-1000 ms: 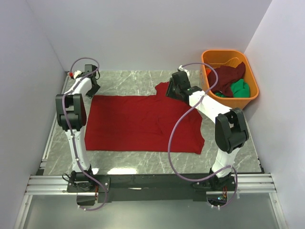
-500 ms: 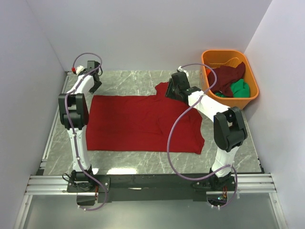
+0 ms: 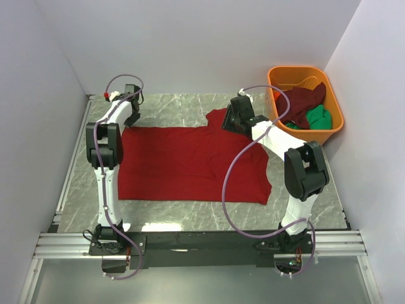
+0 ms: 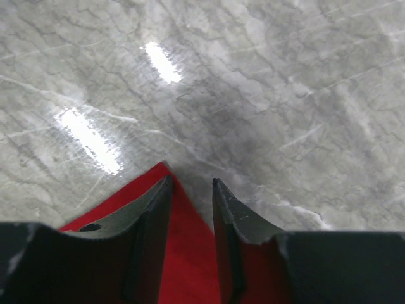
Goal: Fold and stack the t-shirts
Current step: Fold the tshirt
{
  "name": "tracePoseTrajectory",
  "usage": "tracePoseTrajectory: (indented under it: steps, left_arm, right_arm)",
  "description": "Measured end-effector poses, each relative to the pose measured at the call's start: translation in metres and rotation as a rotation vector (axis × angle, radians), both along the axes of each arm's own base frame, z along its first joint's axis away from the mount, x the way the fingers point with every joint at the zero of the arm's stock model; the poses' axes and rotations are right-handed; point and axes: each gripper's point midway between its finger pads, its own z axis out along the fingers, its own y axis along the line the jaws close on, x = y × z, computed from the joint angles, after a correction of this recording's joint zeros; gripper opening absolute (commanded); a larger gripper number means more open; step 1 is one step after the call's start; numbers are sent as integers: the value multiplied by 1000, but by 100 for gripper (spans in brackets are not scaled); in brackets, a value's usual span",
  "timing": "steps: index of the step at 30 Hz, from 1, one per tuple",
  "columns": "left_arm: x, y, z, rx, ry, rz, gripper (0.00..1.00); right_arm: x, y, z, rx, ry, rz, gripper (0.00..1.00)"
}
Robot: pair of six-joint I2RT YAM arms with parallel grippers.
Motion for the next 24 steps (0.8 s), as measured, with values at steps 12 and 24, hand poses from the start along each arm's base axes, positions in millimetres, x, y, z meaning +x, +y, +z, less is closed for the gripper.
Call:
tracePoseTrajectory:
  steps: [12, 24]
  left_arm:
    - [-4, 4, 0, 15, 7, 26, 45]
    - [-9, 6, -1, 24, 30, 31, 40]
  right_arm:
    - [2, -14, -7, 1, 12, -24, 44]
    - [1, -16, -11, 5, 19, -22, 44]
